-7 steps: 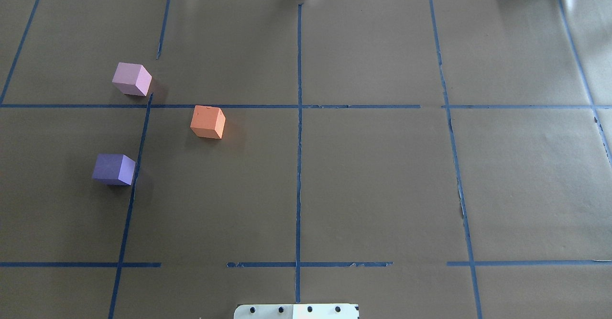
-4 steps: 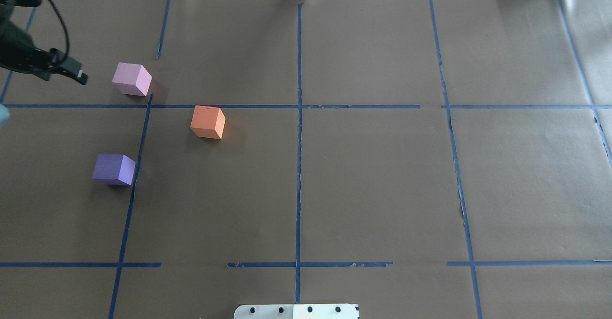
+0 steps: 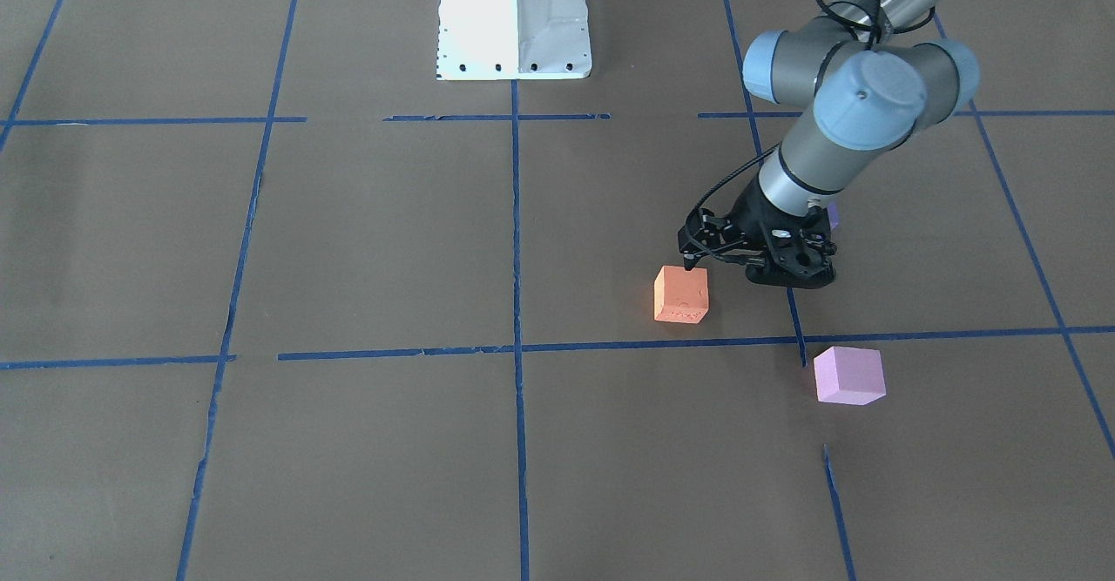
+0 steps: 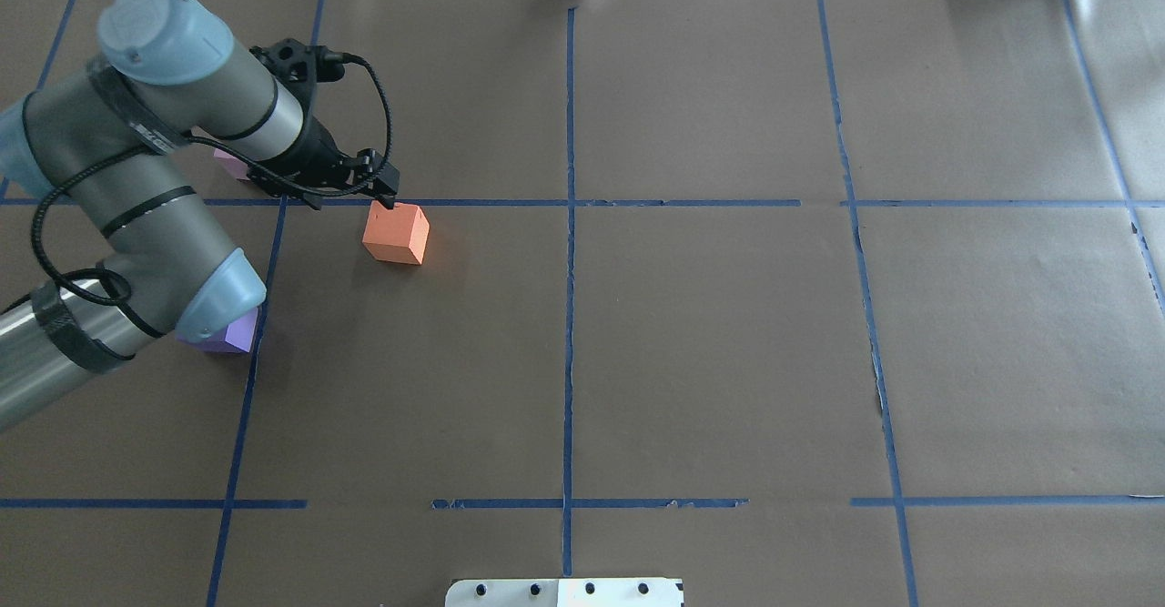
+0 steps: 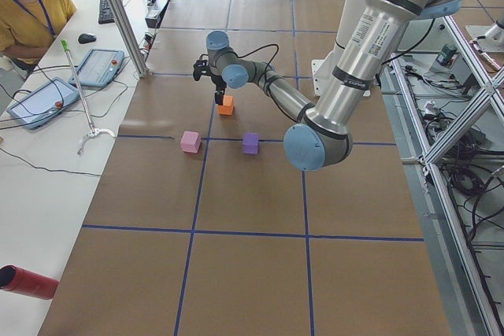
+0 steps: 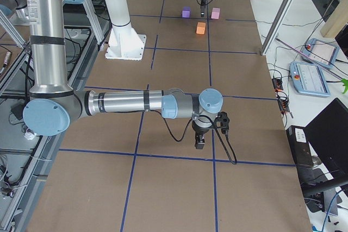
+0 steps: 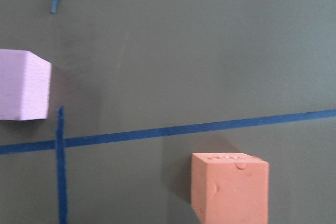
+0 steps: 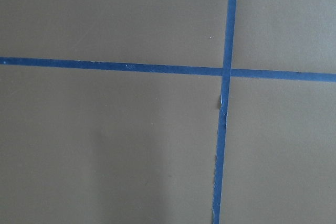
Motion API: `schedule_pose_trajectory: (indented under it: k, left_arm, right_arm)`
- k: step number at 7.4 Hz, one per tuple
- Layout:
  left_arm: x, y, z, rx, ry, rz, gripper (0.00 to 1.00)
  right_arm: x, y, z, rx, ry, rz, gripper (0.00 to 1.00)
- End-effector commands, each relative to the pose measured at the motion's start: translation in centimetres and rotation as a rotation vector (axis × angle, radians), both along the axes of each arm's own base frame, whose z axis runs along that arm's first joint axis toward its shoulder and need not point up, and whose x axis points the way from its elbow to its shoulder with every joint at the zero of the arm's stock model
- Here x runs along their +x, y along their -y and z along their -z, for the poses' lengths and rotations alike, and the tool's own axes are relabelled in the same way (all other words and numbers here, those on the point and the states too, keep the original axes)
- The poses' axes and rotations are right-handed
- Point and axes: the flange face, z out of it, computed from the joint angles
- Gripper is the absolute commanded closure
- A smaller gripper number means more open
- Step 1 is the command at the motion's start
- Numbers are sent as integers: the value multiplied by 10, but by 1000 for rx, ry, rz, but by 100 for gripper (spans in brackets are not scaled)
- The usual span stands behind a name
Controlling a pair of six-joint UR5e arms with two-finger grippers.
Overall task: Arrange blocks in a line
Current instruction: 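Reach the left gripper down and grasp the orange cube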
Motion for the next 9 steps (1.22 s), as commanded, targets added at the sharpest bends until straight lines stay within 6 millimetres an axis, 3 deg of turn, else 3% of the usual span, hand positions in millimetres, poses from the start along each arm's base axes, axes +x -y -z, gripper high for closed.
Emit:
schedule_pose_trajectory:
  k: [1,3,7,8,9]
  left_arm:
    - [35,-8,-2,-51,21,55,0]
    - [43,0,-13,-51,59,99,0]
    - [79,-8,-46,-44,86,85,0]
    - [82,-10,-46,-35,78,79,1]
    - [82,-10,-46,-33,77,76,17]
  right_arm:
    - [0,0,-1,-1,0,0,0]
    - [0,0,-1,-1,0,0,0]
    - [0,0,0,0,0,0,0]
    - [0,0,0,0,0,0,0]
    - [0,0,0,0,0,0,0]
